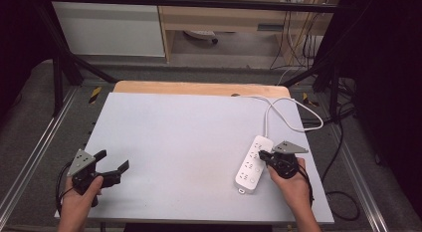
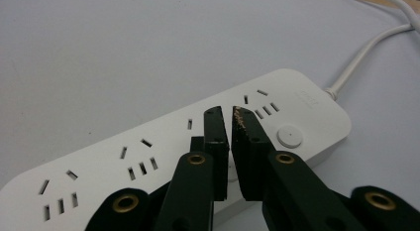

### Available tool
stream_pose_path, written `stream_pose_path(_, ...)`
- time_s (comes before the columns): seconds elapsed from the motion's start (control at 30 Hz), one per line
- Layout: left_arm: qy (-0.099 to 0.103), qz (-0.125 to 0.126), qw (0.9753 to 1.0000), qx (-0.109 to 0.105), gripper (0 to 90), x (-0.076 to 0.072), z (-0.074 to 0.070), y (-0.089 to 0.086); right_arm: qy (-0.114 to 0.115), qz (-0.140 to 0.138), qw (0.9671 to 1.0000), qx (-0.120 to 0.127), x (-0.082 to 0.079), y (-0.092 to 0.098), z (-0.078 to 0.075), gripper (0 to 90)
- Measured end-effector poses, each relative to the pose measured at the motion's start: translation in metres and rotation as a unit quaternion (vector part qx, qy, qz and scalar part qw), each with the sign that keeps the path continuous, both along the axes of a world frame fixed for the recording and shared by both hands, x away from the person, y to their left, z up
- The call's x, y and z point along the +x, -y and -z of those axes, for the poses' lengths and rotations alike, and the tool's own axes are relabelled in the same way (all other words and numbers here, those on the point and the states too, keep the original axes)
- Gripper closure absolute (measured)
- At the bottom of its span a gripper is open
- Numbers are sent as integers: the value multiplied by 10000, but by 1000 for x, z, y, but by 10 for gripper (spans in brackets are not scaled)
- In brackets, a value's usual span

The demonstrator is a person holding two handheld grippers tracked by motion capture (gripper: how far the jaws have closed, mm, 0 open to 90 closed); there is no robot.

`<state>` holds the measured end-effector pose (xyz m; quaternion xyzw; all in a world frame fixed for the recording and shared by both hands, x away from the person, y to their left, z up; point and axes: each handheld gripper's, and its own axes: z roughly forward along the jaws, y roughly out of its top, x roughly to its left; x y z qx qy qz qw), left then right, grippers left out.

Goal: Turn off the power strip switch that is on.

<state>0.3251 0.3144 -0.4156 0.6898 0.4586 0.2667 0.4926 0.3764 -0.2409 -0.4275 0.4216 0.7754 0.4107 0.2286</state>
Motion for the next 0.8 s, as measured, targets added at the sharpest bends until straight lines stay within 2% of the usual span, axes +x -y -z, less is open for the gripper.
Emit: stream_pose_path(0.8, -3, 6, 10000, -2, 59, 0, 0, 0, -4, 25, 10000, 76, -3, 2, -4, 682)
